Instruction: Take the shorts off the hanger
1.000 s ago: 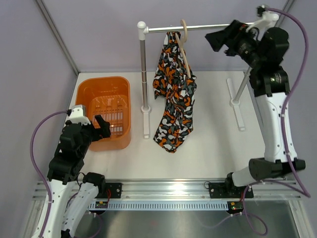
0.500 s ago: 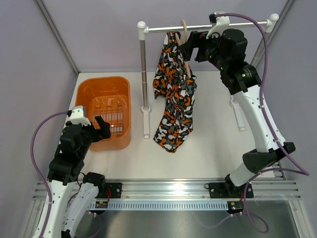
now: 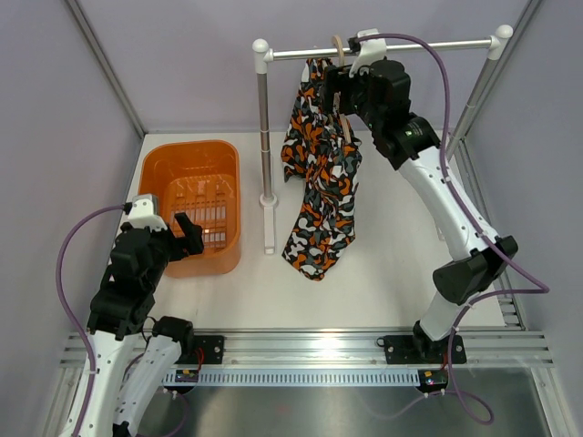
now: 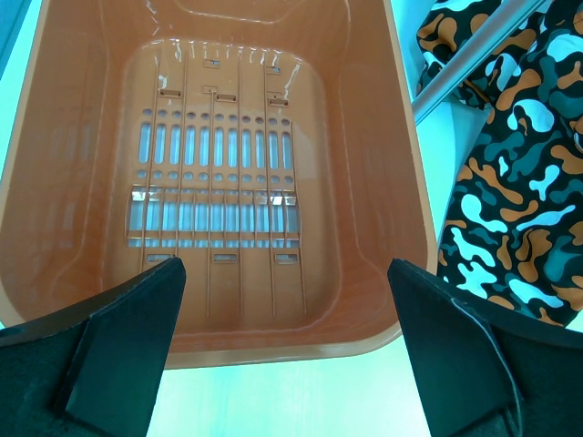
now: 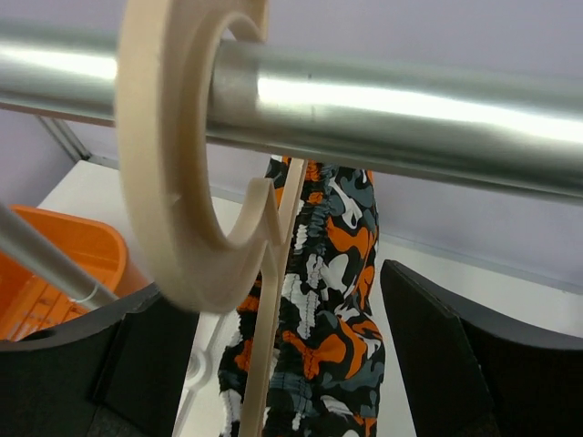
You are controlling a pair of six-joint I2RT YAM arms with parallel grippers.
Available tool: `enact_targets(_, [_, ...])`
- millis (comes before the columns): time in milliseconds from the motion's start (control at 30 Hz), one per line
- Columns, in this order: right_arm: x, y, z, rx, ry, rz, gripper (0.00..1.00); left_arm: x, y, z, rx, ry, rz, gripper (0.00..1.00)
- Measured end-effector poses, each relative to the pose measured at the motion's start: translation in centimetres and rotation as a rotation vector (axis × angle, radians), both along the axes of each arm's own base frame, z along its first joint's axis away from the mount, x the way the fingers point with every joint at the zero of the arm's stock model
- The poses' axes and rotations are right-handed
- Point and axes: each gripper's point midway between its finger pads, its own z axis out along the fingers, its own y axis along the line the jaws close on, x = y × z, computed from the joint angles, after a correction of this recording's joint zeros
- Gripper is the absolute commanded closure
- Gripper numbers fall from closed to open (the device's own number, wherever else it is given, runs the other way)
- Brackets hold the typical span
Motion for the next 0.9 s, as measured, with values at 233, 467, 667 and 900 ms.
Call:
enact_targets(233, [2.0,0.9,-1.8,-0.073,-0.024,-0.063,0.20,0.0,-0.1,0.0,0.000,0.000,-0.004,0.01])
enact_targets(467, [2.4,0.5,-0.7,-0.085,-0.078,-0.115,0.51,0.0,-0.2,0.0,0.000,0.000,-0.007,0.01])
enact_targets(667, [2.6,0.5,-0.8,-0.092,-0.077,-0.121,0.56,0.0,-0.2,0.0,0.000,0.000,-0.011,0.01])
enact_targets(900, [2.6,0.6,-0.9,-0.096,-0.067,-0.116,0.51,0.0,-0.2,0.0,0.000,0.000,-0.011,0.01])
